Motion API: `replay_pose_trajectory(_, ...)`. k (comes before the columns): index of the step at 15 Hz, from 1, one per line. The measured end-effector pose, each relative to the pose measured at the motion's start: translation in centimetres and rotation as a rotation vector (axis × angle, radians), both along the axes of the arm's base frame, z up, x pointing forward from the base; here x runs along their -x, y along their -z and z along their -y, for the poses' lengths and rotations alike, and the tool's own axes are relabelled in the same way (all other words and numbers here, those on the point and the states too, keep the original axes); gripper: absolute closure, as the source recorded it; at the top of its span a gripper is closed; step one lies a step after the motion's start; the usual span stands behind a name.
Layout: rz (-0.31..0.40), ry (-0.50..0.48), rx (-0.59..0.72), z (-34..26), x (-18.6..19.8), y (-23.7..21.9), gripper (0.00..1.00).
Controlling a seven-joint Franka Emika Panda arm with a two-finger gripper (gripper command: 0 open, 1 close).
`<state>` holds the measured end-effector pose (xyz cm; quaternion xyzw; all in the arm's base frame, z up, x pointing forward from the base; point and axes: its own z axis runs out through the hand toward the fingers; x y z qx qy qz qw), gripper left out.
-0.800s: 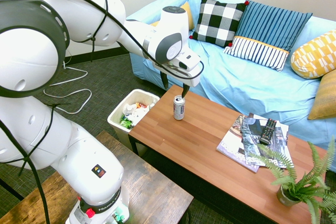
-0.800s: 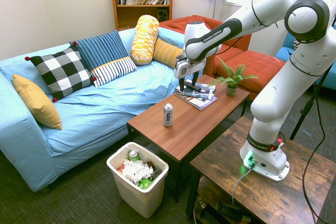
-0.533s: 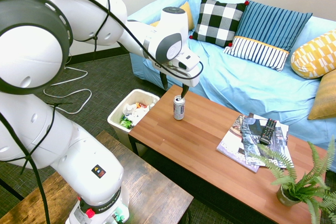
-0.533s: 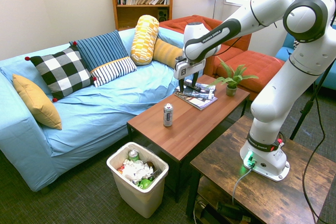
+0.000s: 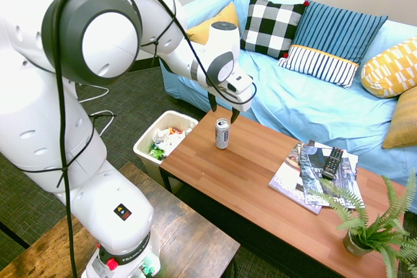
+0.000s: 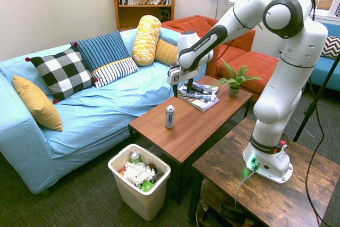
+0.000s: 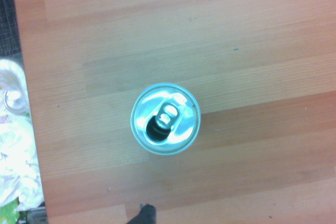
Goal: Throw the can in the trash bin
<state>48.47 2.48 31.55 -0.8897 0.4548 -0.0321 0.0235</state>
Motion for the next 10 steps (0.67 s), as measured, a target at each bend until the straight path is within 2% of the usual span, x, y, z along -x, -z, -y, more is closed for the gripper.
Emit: replay_pose_trajectory(10,-0.015,0.023,-0.027,-2.1,-4.4,5.3,0.0)
